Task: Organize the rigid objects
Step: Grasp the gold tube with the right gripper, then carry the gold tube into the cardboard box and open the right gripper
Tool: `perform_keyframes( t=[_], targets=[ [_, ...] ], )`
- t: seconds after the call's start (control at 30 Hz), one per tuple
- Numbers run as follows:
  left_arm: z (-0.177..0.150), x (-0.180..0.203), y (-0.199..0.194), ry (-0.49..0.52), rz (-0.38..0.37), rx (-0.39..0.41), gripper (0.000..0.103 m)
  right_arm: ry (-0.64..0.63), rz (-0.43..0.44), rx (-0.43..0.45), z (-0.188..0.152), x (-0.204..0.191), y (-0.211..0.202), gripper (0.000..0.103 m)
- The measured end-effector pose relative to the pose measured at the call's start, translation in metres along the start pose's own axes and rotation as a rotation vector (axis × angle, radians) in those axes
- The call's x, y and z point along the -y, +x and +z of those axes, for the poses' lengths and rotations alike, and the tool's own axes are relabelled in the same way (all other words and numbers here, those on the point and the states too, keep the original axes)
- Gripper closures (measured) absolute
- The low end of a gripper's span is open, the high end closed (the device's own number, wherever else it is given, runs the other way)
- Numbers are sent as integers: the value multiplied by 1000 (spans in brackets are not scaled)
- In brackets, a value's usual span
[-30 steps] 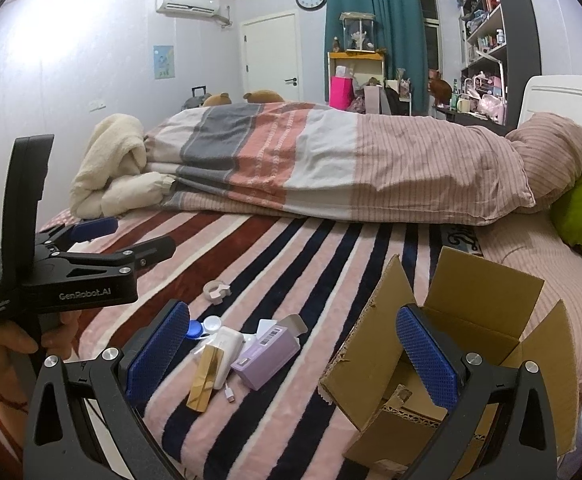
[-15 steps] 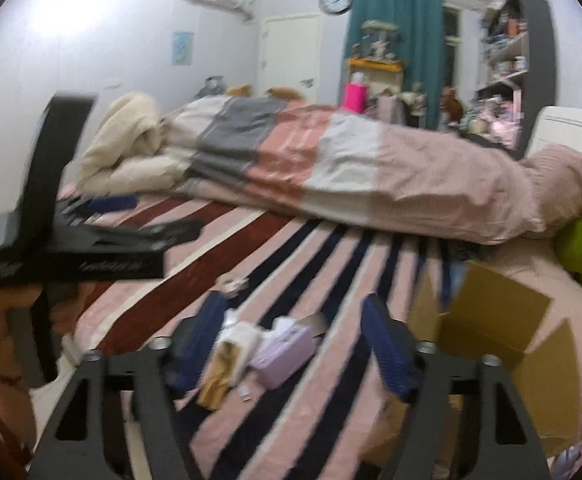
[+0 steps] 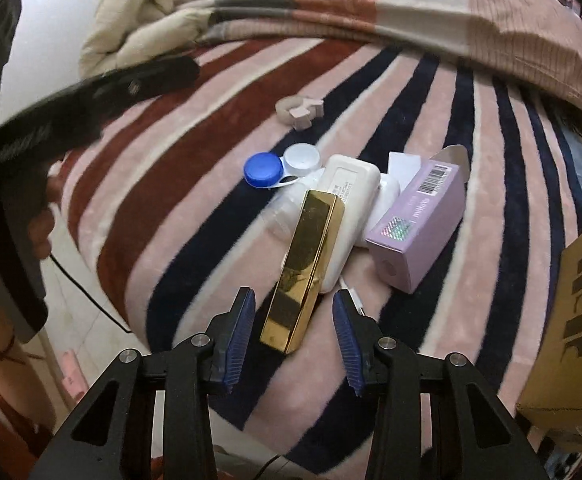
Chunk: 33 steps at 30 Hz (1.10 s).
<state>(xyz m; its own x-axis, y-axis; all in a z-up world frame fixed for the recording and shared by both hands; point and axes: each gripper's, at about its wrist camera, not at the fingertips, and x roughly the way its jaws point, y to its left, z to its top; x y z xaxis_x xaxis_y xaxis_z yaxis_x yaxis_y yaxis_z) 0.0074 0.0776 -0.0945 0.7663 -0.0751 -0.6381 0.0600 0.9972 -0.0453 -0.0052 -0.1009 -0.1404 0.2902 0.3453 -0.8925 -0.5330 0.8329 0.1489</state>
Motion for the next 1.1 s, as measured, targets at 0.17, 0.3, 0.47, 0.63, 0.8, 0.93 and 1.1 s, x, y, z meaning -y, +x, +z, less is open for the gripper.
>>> perform_keyframes(
  t=[0.17,0.3,0.47,0.63,0.8,0.93,1.1],
  targets=[
    [-8,-2,10,-7,-84,-45,0,11,-44,-19,7,1,14,85],
    [-8,1,10,4,-212,-45,1,-1,-36,24,6,3,6,90],
    [10,22,1,47,-435,-48,5,-29,10,103,12,1,-23,90],
    [50,51,-14,106,-587,-19,28,-57,48,218,28,4,-73,90],
    [95,91,-33,198,-697,26,70,-50,29,323,45,18,-123,90],
    [126,134,-41,262,-730,56,74,-8,-1,390,51,47,-159,90],
    [157,205,-26,344,-773,11,74,87,-39,416,44,95,-193,90]
  ],
)
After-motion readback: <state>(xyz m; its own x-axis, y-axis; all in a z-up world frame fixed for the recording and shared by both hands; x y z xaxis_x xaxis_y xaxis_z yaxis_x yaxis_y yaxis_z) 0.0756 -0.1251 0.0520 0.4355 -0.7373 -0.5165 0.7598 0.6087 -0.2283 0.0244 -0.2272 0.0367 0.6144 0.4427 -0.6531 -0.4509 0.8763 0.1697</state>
